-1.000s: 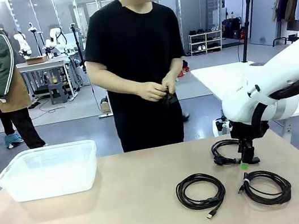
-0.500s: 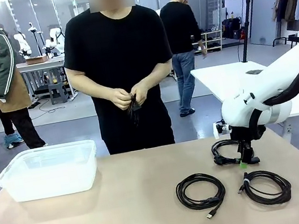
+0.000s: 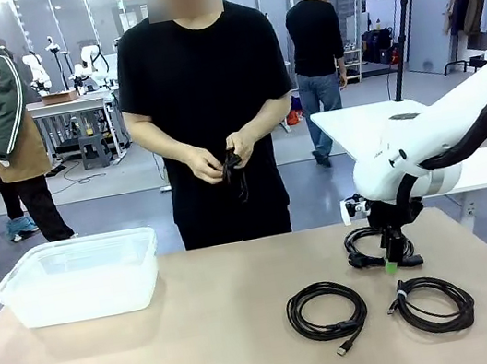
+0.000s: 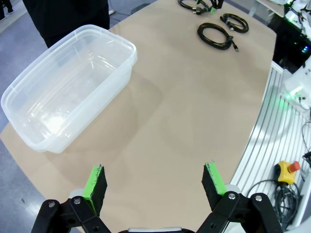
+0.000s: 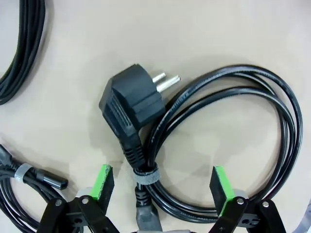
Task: Organize and store the cables.
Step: Place the Power Cable into the Organizing box.
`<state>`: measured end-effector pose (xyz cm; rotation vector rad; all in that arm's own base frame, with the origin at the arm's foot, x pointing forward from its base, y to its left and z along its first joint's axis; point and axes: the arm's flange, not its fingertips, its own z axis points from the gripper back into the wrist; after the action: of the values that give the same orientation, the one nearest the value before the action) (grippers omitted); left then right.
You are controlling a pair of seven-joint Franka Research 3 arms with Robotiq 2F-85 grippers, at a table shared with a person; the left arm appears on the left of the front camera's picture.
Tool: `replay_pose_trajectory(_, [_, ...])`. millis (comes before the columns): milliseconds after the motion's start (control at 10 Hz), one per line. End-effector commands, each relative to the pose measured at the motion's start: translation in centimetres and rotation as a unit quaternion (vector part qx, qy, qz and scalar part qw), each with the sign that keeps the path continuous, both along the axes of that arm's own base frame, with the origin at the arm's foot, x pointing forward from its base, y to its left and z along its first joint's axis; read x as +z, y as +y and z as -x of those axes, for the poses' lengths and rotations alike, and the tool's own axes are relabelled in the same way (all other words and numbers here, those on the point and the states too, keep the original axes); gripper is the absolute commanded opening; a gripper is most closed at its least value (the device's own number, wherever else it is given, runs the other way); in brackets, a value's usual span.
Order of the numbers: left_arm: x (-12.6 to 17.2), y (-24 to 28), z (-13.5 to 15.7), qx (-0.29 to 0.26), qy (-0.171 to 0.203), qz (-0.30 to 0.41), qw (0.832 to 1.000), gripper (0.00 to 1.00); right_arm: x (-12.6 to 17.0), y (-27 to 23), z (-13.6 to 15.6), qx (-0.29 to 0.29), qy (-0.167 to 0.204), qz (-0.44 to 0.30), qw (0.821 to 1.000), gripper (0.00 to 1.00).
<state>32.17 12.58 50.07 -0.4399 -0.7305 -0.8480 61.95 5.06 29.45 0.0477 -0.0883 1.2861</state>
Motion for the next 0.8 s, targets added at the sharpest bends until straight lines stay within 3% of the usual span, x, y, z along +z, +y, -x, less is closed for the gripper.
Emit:
replay_pose_trajectory(0, [-0.12, 0.21, 0.04, -0.007, -0.006, 0.004, 1.0, 1.0, -0.01, 0.34, -1.29, 0.016, 0.019, 0.007, 1.0, 1.0])
replay_pose_trajectory(100, [-0.12, 0.21, 0.04, -0.007, -0.006, 0.004, 1.0, 1.0, -0.12, 0.47, -1.41, 0.017, 0.021, 0.01, 1.0, 0.89])
replay_pose_trajectory(200, [-0.12, 0.21, 0.04, -0.007, -0.006, 0.004, 1.0, 1.0, -0.09, 0.53, -1.45, 0.02, 0.028, 0.014, 0.999, 0.4])
replay_pose_trajectory(300, [-0.12, 0.21, 0.04, -0.007, -0.006, 0.004, 1.0, 1.0, 0.04, 0.56, -1.37, 0.018, 0.031, 0.015, 0.999, 0.29])
replay_pose_trajectory(400, [-0.12, 0.21, 0.04, -0.007, -0.006, 0.004, 1.0, 1.0, 0.16, 0.59, -1.31, 0.017, 0.032, 0.012, 0.999, 0.0])
replay_pose_trajectory(700, [-0.12, 0.21, 0.04, -0.007, -0.006, 0.004, 1.0, 1.0, 0.67, 1.0, -0.96, 0.011, 0.033, 0.018, 0.999, 0.04])
